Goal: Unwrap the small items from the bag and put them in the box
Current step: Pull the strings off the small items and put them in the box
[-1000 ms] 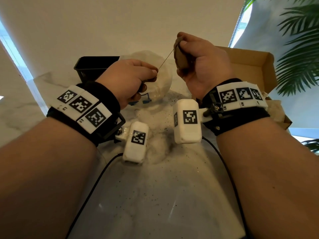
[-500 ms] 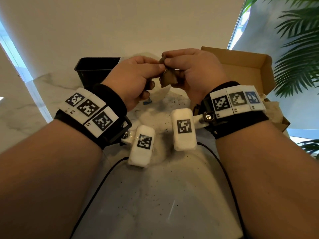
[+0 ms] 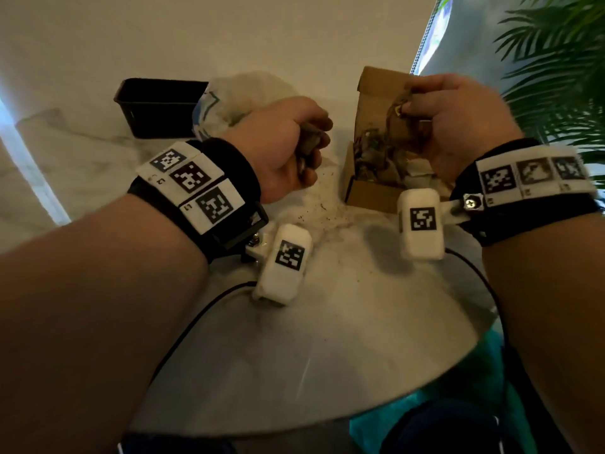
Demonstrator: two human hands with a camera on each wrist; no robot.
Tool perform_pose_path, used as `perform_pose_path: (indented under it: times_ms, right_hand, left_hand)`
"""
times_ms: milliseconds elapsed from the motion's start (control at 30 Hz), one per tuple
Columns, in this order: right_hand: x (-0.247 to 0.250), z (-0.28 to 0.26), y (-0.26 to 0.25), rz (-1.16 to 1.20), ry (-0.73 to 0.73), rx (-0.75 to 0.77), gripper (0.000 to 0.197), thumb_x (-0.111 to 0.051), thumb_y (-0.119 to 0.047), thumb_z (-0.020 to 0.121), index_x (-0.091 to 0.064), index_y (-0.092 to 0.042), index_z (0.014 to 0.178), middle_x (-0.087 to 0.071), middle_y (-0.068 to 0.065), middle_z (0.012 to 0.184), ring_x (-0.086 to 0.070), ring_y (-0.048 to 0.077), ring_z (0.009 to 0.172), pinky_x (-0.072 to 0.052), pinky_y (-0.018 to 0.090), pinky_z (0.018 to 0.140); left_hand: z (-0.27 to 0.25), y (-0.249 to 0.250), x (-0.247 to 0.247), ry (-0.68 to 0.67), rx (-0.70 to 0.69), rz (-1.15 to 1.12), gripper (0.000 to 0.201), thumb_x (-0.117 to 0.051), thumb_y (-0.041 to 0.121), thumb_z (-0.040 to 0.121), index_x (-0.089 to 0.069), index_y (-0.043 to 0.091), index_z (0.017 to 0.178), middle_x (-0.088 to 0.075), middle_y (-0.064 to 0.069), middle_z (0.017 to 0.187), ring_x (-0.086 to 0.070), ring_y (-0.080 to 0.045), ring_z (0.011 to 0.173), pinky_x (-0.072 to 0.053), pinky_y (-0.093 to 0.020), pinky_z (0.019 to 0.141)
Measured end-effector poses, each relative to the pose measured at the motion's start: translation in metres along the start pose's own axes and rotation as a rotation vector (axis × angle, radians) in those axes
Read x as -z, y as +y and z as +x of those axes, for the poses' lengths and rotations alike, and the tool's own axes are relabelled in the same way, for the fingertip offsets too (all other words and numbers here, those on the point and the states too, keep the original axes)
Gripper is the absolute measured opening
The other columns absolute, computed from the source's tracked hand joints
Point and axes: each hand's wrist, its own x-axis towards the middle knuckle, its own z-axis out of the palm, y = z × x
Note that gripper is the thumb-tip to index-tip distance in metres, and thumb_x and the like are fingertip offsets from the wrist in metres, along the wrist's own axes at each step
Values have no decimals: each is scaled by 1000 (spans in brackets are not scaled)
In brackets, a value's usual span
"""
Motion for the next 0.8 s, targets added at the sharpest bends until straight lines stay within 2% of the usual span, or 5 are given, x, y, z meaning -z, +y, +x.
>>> perform_pose_path:
  times_ms: [200,367,533,667,800]
  right_hand:
    - [12,-3,13,-240,-35,-116,22,-69,-9,79,-77,-28,85,-73,0,99,-71,22,95,-62,41,79]
    - [10,-3,10,-547,-53,-151,25,-78,-20,82,-73,-21,105,-70,6,109,-70,30,99,-61,48,85]
    - [11,4,8,-685,-36,-146,21,-77,-18,86,-71,-21,106,-71,5,109,-69,26,102,-58,47,92]
    - [8,5,6,-809,-63,-140,29,-77,-22,86,-71,-17,114,-69,6,116,-64,28,112,-54,47,98]
    - [9,4,2,-811,-43,-67,21,-75,-23,87,-70,-19,107,-66,0,98,-62,19,88,-54,33,77]
  left_hand:
    - [-4,-4,-5,-43,51,-95,18,-40,15,92,-54,9,101,-51,-3,72,-48,-16,62,-41,-23,54]
    - [1,-7,-6,-34,9,-93,24,-35,0,96,-57,9,98,-46,-2,62,-50,-15,62,-47,-23,54]
    - [3,-8,-7,0,-31,-46,23,-46,1,98,-65,14,99,-61,-5,79,-62,-18,75,-56,-28,62]
    - [3,-8,-6,81,-66,56,23,-57,6,97,-72,23,101,-70,-3,93,-59,-15,81,-43,-28,65]
    - [10,-8,-2,102,-85,26,24,-61,8,96,-70,16,116,-69,-3,89,-54,-11,68,-42,-21,52]
